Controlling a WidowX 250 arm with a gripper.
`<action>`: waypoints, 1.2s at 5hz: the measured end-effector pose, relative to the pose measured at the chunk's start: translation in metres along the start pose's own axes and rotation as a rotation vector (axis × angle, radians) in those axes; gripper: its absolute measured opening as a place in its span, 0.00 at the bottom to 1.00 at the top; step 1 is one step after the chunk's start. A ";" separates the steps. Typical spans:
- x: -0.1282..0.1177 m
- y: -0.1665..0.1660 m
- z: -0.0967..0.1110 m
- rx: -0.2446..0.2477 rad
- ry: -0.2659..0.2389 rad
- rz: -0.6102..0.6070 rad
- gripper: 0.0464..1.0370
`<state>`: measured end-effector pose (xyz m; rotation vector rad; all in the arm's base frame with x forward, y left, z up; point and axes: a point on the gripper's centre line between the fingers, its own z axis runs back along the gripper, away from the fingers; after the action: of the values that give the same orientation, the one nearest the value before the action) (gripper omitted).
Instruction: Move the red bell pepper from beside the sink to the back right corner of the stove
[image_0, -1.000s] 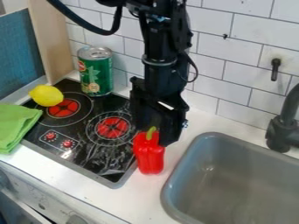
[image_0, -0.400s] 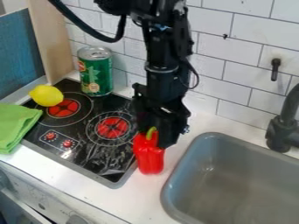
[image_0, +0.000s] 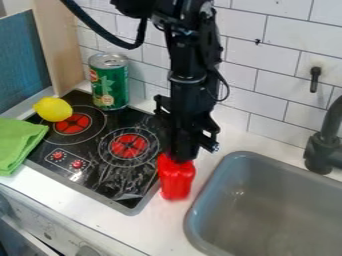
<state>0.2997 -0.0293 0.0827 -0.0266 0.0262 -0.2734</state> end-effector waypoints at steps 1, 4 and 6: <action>-0.004 0.008 0.001 -0.001 0.015 0.022 0.07; 0.011 0.045 0.047 0.035 -0.119 0.071 0.06; 0.029 0.075 0.038 0.072 -0.073 0.063 0.06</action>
<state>0.3489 0.0361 0.1173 0.0362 -0.0555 -0.2104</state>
